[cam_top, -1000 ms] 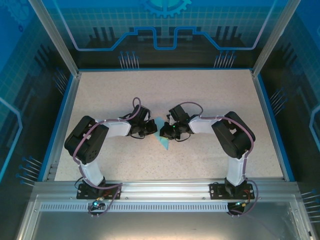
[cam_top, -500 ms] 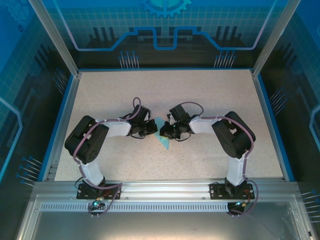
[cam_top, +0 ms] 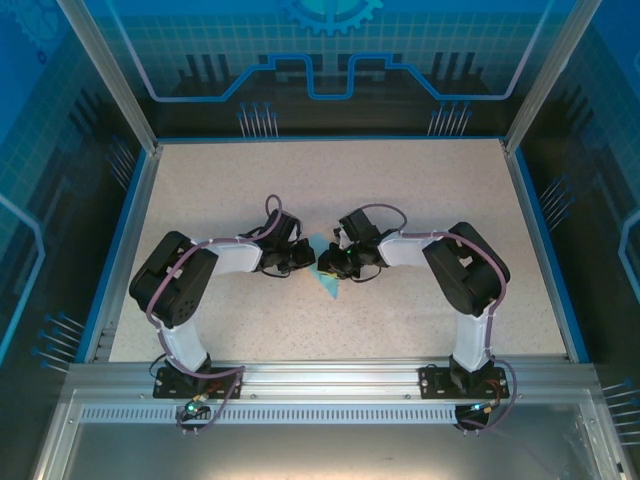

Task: Fold a paper plane with a square sheet of paper (pick it up from the middle)

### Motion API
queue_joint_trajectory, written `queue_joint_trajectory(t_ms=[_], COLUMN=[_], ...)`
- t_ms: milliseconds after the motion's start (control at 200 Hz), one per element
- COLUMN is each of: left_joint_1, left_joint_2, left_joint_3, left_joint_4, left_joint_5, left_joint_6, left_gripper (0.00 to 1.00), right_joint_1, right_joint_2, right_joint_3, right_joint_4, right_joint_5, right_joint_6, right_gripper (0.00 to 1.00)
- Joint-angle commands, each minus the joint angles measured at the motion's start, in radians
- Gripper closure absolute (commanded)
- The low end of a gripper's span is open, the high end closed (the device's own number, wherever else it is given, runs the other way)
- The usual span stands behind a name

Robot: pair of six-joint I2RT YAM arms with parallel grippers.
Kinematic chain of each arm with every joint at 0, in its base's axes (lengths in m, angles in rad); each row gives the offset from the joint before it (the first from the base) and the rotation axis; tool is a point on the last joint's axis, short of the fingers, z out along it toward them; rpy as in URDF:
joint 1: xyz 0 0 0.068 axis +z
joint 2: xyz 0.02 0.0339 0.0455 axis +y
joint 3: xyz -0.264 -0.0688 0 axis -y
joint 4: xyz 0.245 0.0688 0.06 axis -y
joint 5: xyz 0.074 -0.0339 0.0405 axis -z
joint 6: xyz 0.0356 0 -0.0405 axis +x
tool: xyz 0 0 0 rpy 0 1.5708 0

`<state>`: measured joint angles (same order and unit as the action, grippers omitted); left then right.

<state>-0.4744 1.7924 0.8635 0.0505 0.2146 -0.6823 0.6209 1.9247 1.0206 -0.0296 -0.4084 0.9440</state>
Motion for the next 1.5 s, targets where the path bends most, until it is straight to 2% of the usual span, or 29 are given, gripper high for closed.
queue_joint_trajectory(t_ms=[0, 155, 350, 445, 925, 1495], left_joint_1=[-0.003, 0.022, 0.035, 0.034, 0.024, -0.01], left_joint_2=[-0.028, -0.072, -0.102, -0.109, -0.088, -0.022], left_joint_3=[0.019, 0.008, -0.026, -0.038, -0.07, -0.043], left_joint_4=[-0.054, -0.06, -0.043, -0.023, 0.04, -0.001], left_joint_5=[-0.005, -0.017, -0.007, 0.016, 0.15, 0.196], left_joint_6=[-0.031, -0.067, -0.089, -0.093, -0.073, -0.037], left_gripper=[0.86, 0.84, 0.81, 0.81, 0.84, 0.81], right_joint_1=[-0.014, -0.018, -0.025, -0.026, -0.039, -0.044], right_joint_2=[0.049, 0.048, 0.035, 0.029, 0.014, 0.019], right_joint_3=[-0.007, -0.017, -0.033, -0.038, -0.059, -0.053], right_joint_4=[-0.027, -0.026, -0.019, -0.018, -0.02, -0.035], right_joint_5=[0.008, 0.007, 0.011, 0.014, 0.023, 0.023], right_joint_6=[0.007, 0.009, 0.008, 0.009, 0.01, 0.004], right_gripper=[0.76, 0.73, 0.64, 0.64, 0.9, 0.93])
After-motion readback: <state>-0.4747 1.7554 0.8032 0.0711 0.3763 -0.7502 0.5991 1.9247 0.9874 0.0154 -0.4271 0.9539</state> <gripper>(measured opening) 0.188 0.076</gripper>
